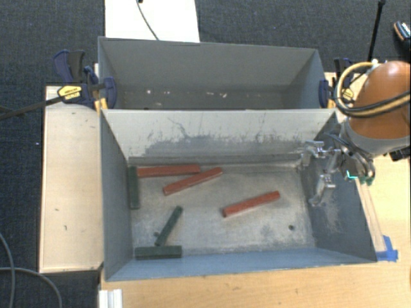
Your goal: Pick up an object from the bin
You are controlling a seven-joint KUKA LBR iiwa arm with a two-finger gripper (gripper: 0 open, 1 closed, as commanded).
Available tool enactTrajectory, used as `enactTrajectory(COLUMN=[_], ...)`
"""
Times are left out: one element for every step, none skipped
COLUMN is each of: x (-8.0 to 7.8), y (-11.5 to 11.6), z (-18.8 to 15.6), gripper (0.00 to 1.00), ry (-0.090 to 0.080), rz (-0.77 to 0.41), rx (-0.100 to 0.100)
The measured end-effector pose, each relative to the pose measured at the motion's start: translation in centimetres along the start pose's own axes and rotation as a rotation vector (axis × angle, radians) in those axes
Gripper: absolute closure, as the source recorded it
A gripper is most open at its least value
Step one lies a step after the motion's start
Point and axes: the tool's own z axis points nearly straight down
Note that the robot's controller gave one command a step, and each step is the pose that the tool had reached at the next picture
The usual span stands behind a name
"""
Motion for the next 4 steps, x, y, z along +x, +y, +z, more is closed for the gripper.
enactTrajectory(x=[2.3,2.0,4.3,8.1], y=[6.0,5.6,6.0,6.5], z=[9.2,8.7,-5.6,-1.1], gripper=[0.00,1.00,1.00,1.00], ry=[0.002,-0.007,-0.014,-0.003], rz=[-0.061,-0.062,-0.036,-0.354], rx=[-0.003,0.001,0.001,0.000])
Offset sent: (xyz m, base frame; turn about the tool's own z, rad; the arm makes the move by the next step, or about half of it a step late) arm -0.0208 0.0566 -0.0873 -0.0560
